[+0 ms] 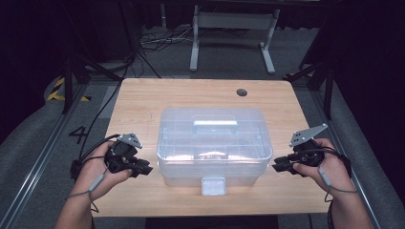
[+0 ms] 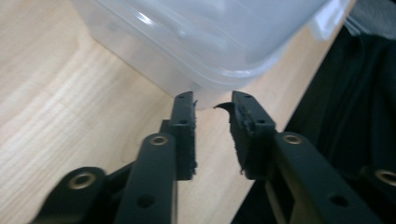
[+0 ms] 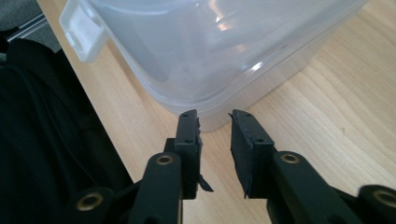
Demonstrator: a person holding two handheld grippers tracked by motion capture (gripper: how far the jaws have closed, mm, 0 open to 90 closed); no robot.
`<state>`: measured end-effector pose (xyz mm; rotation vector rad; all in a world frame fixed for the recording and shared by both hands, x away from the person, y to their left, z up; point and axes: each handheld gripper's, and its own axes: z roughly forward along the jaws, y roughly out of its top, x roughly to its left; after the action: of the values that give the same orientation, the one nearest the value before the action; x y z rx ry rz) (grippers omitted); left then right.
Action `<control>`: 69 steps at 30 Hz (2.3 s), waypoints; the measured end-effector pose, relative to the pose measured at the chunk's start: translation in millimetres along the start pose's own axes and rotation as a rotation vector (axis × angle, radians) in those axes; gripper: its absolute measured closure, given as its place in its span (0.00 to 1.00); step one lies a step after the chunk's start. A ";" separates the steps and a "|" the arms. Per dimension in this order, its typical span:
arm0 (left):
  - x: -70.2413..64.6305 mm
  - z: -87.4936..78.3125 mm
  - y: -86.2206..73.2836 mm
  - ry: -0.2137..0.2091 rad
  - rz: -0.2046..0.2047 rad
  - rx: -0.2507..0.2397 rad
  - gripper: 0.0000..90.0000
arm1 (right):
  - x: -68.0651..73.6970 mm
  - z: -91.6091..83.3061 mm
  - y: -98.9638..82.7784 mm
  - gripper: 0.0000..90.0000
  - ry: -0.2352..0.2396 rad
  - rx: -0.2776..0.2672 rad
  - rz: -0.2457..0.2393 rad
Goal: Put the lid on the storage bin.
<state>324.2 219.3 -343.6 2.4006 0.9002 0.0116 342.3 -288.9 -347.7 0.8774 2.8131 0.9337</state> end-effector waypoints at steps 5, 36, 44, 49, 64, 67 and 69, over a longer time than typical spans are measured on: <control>6.4 -7.3 -6.2 0.052 -0.049 -0.060 0.74 | -4.3 -6.6 3.2 0.71 -0.010 -0.048 0.019; 81.5 34.8 -37.0 0.296 -0.233 -0.182 0.44 | -102.7 20.7 -44.7 0.42 -0.259 -0.250 0.233; 90.4 51.8 -40.8 0.309 -0.243 -0.182 0.41 | -115.9 39.9 -55.4 0.40 -0.249 -0.271 0.266; 95.1 64.1 -41.0 0.324 -0.225 -0.184 0.39 | -122.4 53.7 -62.2 0.40 -0.260 -0.265 0.265; 100.3 86.3 -48.2 0.287 -0.294 -0.095 0.37 | -126.3 87.7 -68.8 0.37 -0.266 -0.195 0.252; 99.9 86.0 -48.8 0.287 -0.294 -0.093 0.37 | -126.6 91.0 -69.0 0.36 -0.264 -0.187 0.247; 99.6 85.0 -49.0 0.291 -0.292 -0.101 0.37 | -126.3 92.9 -68.6 0.36 -0.270 -0.190 0.246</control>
<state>388.7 266.5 -458.3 2.1862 1.3439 0.2943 433.9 -351.4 -478.0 1.2355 2.3854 1.0023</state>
